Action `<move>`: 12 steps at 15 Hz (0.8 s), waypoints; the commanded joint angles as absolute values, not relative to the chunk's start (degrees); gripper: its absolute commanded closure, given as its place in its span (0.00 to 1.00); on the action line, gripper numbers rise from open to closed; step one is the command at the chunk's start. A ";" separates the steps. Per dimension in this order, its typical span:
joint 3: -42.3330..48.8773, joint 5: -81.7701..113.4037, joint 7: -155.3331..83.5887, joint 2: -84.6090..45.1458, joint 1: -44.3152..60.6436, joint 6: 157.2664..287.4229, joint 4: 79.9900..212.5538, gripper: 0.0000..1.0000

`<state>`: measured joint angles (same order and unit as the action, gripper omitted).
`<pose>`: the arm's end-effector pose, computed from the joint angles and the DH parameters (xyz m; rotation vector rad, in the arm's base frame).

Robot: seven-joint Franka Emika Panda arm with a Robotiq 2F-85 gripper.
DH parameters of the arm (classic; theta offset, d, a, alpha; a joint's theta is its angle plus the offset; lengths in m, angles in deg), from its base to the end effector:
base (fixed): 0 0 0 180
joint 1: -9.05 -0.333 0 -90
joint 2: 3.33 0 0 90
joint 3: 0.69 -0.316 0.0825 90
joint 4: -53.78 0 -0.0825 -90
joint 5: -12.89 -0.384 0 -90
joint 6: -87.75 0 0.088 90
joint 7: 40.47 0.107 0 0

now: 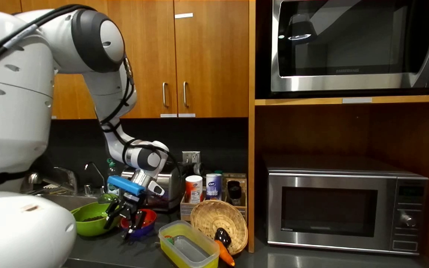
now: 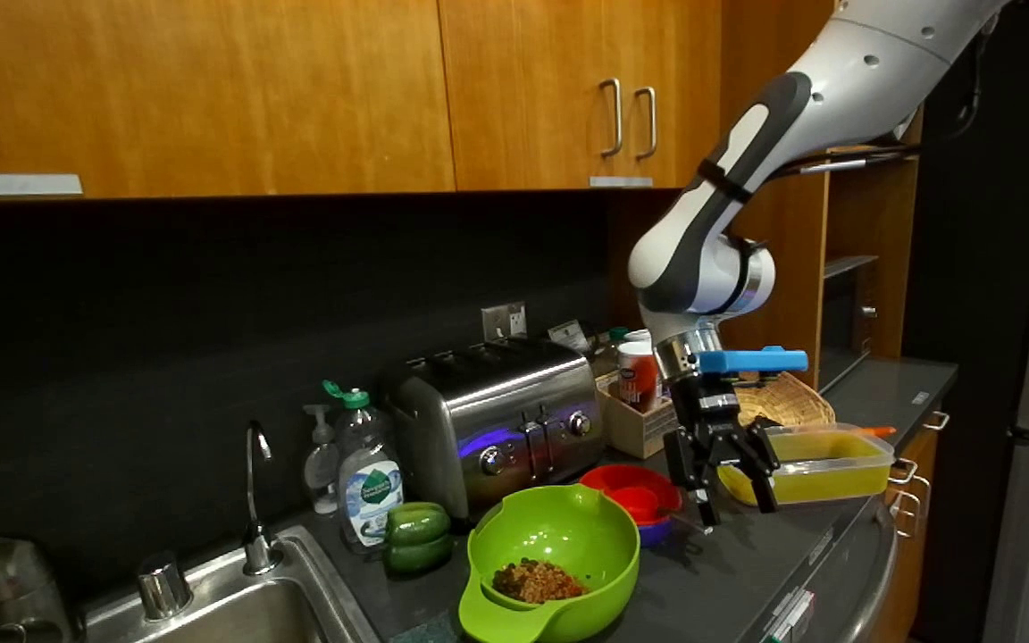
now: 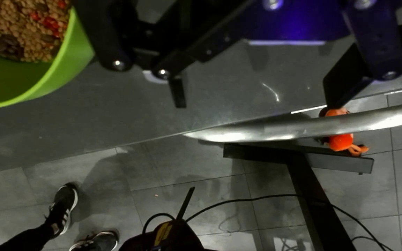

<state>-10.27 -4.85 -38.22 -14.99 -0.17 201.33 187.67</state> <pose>0.4198 0.1655 0.2221 -2.8409 -0.1264 0.8726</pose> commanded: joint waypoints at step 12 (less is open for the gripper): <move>-11.70 -2.28 -55.36 -21.76 0.35 198.26 175.71 0.00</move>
